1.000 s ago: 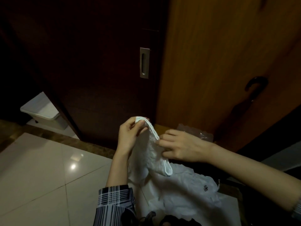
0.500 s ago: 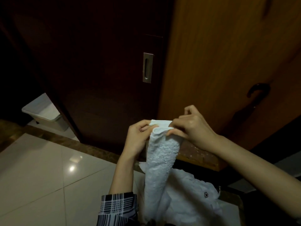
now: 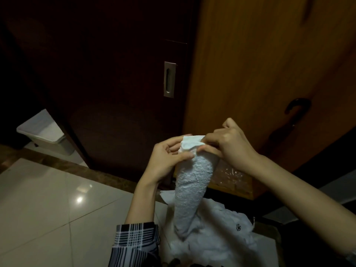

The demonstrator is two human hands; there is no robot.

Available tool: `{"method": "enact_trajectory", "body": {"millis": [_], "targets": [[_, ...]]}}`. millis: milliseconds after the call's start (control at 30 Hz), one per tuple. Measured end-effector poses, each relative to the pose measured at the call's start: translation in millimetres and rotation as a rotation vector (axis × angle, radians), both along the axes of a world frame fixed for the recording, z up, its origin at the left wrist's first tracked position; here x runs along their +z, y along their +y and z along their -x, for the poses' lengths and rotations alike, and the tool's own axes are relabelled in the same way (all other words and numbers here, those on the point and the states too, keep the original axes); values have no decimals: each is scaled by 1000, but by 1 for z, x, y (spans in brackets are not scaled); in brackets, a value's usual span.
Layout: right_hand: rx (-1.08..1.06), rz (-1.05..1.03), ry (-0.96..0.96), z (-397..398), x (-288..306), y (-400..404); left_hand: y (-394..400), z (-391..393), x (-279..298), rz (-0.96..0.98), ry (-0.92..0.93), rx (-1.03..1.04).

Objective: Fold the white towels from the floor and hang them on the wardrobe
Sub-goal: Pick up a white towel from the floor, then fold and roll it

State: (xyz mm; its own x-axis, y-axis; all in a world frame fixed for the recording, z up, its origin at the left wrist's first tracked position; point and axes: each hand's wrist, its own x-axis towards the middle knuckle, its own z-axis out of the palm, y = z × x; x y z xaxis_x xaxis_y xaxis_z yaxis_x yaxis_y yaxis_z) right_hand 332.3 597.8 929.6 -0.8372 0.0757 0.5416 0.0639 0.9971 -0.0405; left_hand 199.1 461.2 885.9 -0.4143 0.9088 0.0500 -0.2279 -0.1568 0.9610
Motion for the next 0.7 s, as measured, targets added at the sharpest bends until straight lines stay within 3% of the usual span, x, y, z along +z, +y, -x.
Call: {"method": "enact_trajectory", "body": {"millis": [333, 600, 700], "targets": [[-30, 15, 48, -15, -5, -6, 2, -6, 4, 11, 186, 26], [-63, 46, -252, -22, 13, -3, 3, -18, 6, 29, 288, 34], [-80, 51, -169, -24, 15, -10, 3, -19, 8, 1, 295, 47]]}}
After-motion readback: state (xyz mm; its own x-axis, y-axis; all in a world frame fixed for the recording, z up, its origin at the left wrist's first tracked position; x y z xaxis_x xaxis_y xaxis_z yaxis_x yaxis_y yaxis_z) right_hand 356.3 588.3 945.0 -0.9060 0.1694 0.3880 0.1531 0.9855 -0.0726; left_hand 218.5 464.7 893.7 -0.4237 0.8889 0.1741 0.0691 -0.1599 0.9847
